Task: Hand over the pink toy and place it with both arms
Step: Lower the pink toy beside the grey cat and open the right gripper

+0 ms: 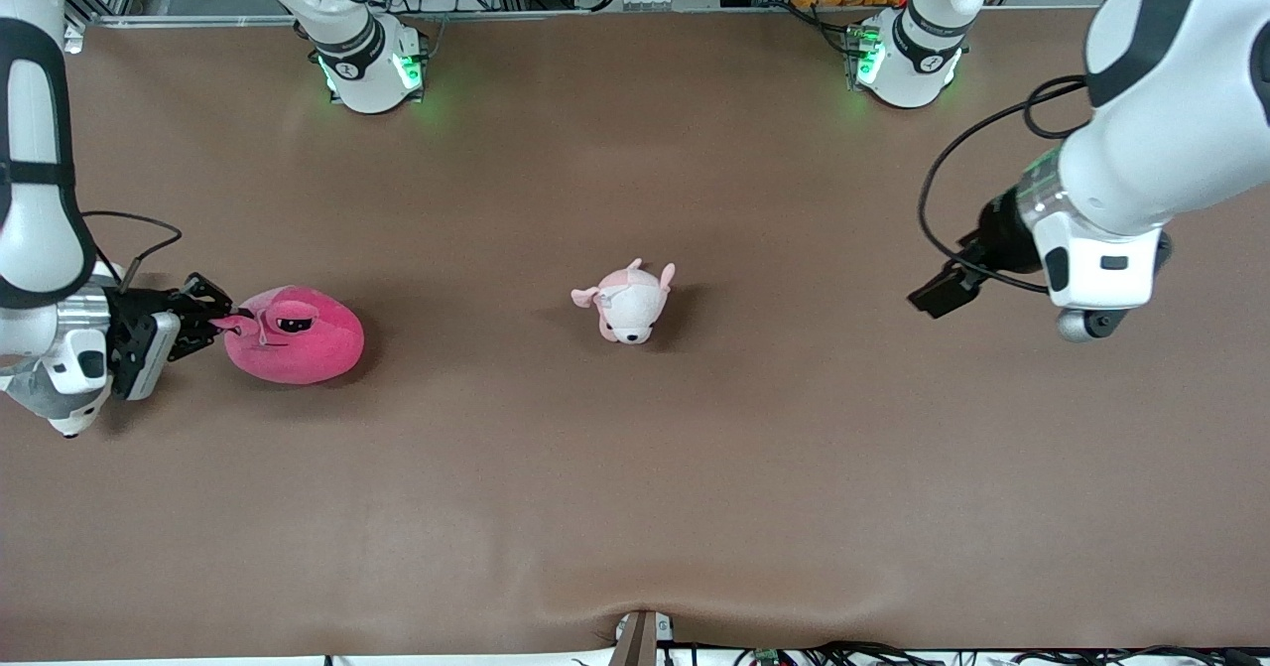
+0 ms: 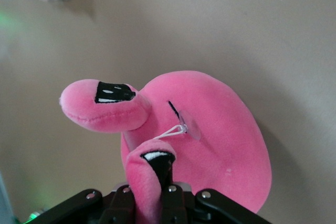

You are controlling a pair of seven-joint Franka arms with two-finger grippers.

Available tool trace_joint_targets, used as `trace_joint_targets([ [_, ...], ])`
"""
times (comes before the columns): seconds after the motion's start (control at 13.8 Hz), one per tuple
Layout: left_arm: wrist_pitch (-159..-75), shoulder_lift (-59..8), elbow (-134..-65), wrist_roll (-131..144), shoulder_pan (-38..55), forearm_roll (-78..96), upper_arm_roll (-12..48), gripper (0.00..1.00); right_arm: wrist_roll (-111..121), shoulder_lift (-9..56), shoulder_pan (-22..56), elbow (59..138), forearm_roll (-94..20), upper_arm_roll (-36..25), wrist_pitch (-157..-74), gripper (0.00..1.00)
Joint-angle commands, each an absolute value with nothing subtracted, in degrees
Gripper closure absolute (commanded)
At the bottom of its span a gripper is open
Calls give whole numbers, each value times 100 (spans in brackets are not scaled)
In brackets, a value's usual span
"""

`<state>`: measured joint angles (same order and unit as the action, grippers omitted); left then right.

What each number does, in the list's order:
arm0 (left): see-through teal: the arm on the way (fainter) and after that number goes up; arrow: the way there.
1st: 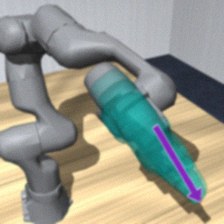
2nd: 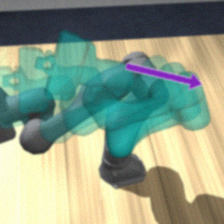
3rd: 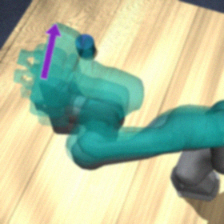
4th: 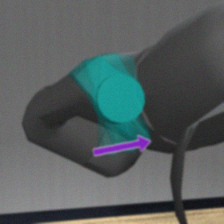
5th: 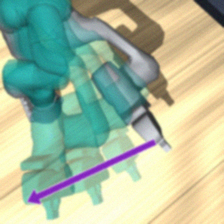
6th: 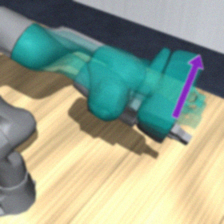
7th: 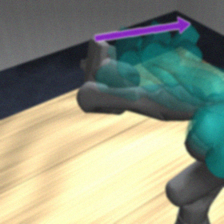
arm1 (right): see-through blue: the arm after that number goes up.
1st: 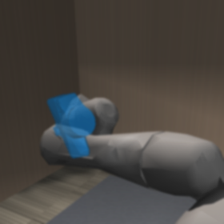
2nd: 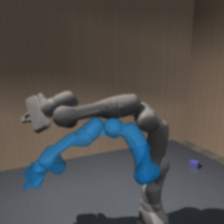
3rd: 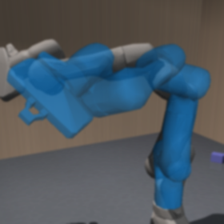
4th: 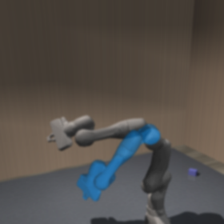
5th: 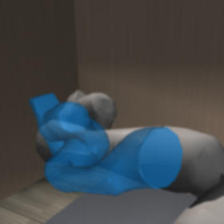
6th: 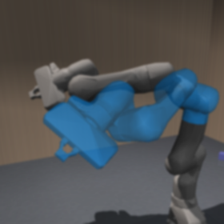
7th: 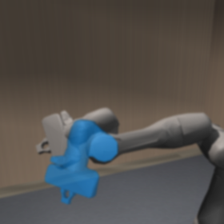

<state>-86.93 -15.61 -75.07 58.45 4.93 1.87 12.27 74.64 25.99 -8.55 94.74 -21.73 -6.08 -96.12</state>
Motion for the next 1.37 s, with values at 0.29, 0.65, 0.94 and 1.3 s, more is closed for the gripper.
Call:
trace_joint_targets([
  [0.29, -8200, -1257, -7594, 4116, 256, -519, 1283, 0, 8552, 3199, -1291, 9281, -2030, -483, -9483, 100],
  [0.65, -8200, -1081, -7576, 3078, -209, -492, 1353, 0, 8271, 3173, -1354, 8922, -2074, -492, -9536, 0],
  [0.94, -8183, -871, -7707, 2490, -281, -422, 1283, 0, 7666, 3111, -1161, 8159, -2004, -475, -9554, 0],
  [1.3, -8498, 77, -8883, 1725, -194, -177, 626, 0, 6349, 2419, -651, 7998, -1610, -475, -9651, 0],
])
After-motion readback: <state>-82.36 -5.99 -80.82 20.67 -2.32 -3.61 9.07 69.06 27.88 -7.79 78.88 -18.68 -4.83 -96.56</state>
